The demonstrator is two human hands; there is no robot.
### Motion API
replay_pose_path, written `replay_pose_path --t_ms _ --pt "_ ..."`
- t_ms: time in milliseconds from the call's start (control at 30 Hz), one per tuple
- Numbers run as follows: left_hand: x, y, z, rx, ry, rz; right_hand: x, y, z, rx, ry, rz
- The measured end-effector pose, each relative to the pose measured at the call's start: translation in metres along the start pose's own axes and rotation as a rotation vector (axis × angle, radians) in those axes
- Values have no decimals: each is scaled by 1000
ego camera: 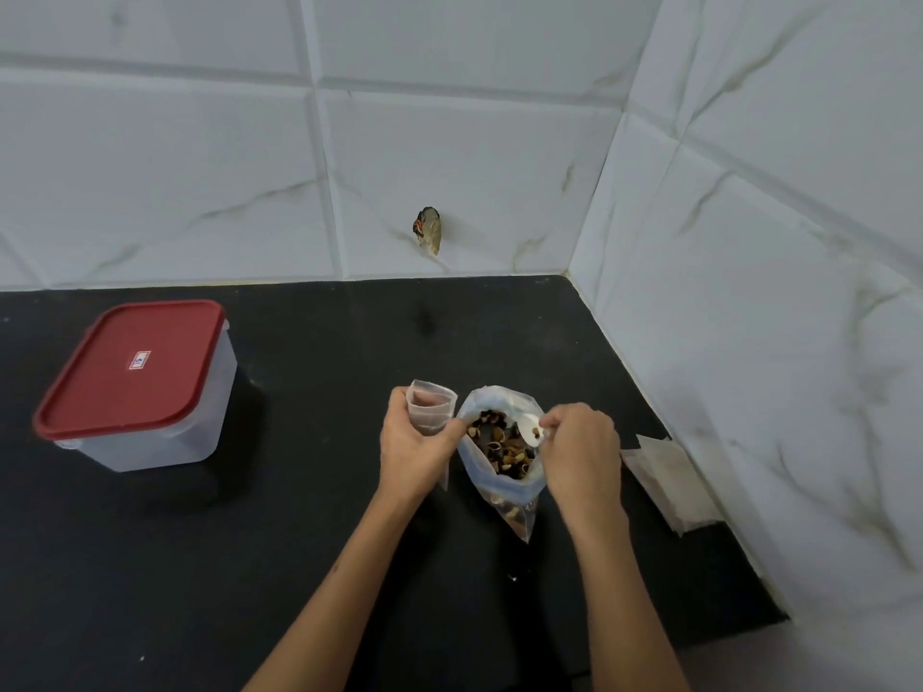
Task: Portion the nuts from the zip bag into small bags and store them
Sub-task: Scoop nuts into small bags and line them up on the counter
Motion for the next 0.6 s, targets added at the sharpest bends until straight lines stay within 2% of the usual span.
replay_pose_path --t_ms 100,200,333,400,600 --pt "16 -2 -4 56 80 41 4 -9 3 25 -10 -199" --pt "30 -9 -10 107 207 48 5 -16 4 25 -7 -225" --pt "44 -26 -18 224 402 -114 2 -22 11 22 -30 -122" --pt "42 -34 -22 264 402 -156 -2 -24 16 21 -49 -41" --pt "49 -36 -26 196 415 -218 -15 -36 26 65 -74 90"
Point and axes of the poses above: each hand's wrist, its own z-axis towards the middle knuckle, its own y-axis out of the back of the hand, x = y × z, the point moved 7 cm from there along z, towards the middle knuckle, and after that the axes turned 2 degrees about -x, right-handed, at the moved point
